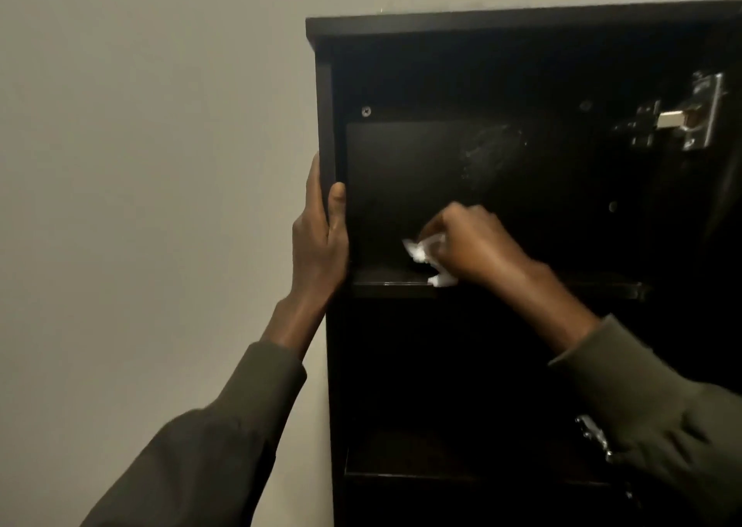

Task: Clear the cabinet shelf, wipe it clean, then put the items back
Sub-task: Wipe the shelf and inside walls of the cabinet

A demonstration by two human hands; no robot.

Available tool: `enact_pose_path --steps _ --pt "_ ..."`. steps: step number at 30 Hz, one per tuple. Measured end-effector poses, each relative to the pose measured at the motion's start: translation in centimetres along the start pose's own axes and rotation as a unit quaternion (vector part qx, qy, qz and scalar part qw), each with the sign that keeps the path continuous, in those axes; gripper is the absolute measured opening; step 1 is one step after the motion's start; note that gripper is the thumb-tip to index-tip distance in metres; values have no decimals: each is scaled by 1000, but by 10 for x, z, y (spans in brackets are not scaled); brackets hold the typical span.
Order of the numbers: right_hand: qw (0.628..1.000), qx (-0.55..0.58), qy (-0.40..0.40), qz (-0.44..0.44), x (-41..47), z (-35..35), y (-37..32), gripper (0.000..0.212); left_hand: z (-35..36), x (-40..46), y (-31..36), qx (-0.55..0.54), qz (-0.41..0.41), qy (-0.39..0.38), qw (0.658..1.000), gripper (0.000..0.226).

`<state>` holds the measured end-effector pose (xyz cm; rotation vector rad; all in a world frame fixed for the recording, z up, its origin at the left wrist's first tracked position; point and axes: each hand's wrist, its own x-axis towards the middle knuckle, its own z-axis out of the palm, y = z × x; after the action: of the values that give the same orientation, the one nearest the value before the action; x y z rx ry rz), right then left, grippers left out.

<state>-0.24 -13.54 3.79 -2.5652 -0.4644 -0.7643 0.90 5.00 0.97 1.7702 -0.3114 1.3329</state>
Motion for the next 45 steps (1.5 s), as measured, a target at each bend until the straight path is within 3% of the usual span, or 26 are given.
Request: enact_pose_path --steps 4,11,15,17,19,21,24,27,31,34,37,39,41,43,45 --pt "994 0 -96 53 -2 15 -8 27 2 -1 -8 -8 4 6 1000 52" --pt "986 111 -121 -28 14 53 -58 24 2 -3 -7 -21 21 10 1000 58" --pt "924 323 -200 -53 12 26 -26 15 1 -4 -6 -25 19 14 999 58" --pt "919 382 -90 -33 19 3 5 20 2 -4 -6 -26 23 15 999 59" --pt "929 341 137 35 35 -19 36 27 2 -4 -6 -27 23 18 999 60" --pt "902 258 338 73 45 -41 59 35 4 -4 -5 -28 20 23 999 61" --pt "881 126 455 28 56 -57 81 34 4 -3 -6 -30 16 24 999 60" --pt "885 64 460 -24 73 -54 94 35 4 -3 -7 -29 17 25 999 59" --pt "913 23 407 13 87 -36 82 33 4 -3 -7 -32 15 22 999 59" --pt "921 0 372 -116 73 -16 46 10 4 -3 -8 -34 15 23 999 58" --pt "941 -26 216 -258 68 18 28 29 5 -4 -7 -36 16 21 999 58" --pt "951 -67 145 -264 65 30 14 42 5 -4 -6 -34 16 21 999 58" --pt "953 -36 107 -280 61 24 12 34 5 -3 -6 -31 12 24 999 58" --pt "949 29 178 -260 61 6 22 27 5 -2 -8 -30 15 22 999 58" --pt "921 22 350 -169 66 -22 41 22 5 -2 -9 -26 17 23 999 58"
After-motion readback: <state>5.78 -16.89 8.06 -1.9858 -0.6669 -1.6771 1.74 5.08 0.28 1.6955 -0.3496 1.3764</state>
